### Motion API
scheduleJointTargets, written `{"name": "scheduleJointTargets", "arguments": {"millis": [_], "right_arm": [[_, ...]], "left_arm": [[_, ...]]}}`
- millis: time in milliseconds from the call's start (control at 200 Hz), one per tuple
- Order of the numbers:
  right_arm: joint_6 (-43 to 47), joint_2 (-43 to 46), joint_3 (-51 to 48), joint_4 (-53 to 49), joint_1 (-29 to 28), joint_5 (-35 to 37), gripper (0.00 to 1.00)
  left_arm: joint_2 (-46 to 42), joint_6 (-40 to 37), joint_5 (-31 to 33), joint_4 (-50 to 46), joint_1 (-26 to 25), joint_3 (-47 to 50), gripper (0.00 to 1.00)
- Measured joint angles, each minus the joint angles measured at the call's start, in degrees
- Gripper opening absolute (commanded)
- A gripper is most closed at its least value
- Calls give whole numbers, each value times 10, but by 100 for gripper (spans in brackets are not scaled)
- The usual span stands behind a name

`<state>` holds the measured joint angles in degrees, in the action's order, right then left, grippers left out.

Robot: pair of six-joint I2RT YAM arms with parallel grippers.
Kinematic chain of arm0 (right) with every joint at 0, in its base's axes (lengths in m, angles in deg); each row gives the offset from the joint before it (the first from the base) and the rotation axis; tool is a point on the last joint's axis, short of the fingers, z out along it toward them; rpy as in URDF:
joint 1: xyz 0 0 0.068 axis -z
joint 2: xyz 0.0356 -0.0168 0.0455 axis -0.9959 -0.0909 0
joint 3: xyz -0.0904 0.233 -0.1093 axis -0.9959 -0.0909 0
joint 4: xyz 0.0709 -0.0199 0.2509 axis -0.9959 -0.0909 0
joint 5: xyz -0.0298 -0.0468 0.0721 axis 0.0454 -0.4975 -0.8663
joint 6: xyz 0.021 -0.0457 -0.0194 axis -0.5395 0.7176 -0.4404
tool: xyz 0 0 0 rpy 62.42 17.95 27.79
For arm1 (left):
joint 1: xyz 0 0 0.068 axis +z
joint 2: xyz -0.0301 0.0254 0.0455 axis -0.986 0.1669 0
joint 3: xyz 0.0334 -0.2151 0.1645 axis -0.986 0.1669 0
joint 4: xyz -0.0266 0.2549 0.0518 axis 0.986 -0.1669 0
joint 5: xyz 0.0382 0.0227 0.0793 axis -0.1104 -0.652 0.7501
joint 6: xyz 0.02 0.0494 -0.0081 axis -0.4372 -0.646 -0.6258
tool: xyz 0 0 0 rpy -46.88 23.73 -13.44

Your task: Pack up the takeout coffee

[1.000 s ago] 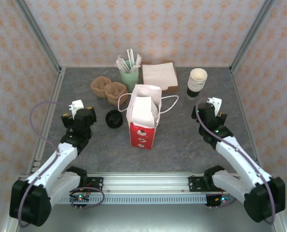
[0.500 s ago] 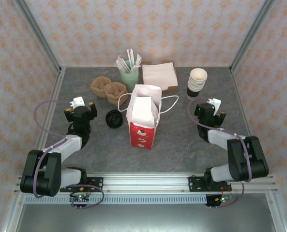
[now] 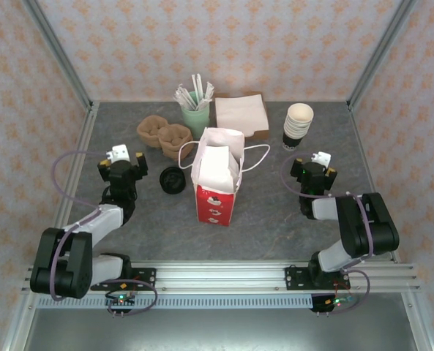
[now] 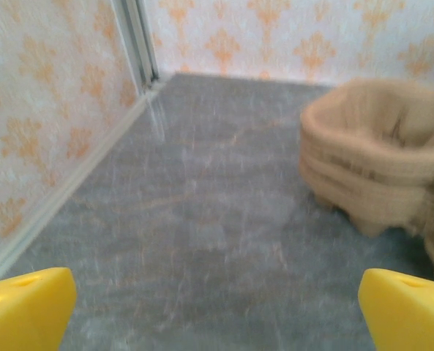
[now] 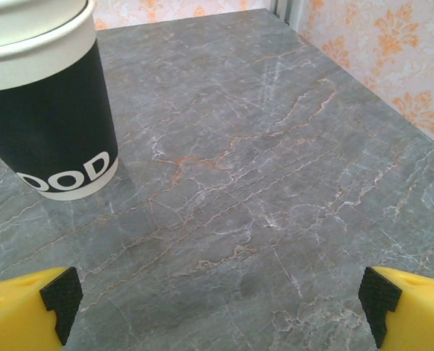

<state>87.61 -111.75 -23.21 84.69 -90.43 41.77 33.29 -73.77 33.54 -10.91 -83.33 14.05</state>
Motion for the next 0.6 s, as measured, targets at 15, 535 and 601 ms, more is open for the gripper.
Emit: {"name": "scheduleJointTargets", "arguments": {"millis": [15, 535, 601], "right_arm": [[0, 0, 0, 1, 0, -2, 99], [2, 0, 0, 15, 2, -15, 99], [2, 0, 0, 15, 2, -15, 99]], "left_arm": [[3, 0, -3, 0, 0, 2, 100], [143, 3, -35, 95, -5, 2, 100], [143, 3, -35, 95, -7, 1, 100]]}}
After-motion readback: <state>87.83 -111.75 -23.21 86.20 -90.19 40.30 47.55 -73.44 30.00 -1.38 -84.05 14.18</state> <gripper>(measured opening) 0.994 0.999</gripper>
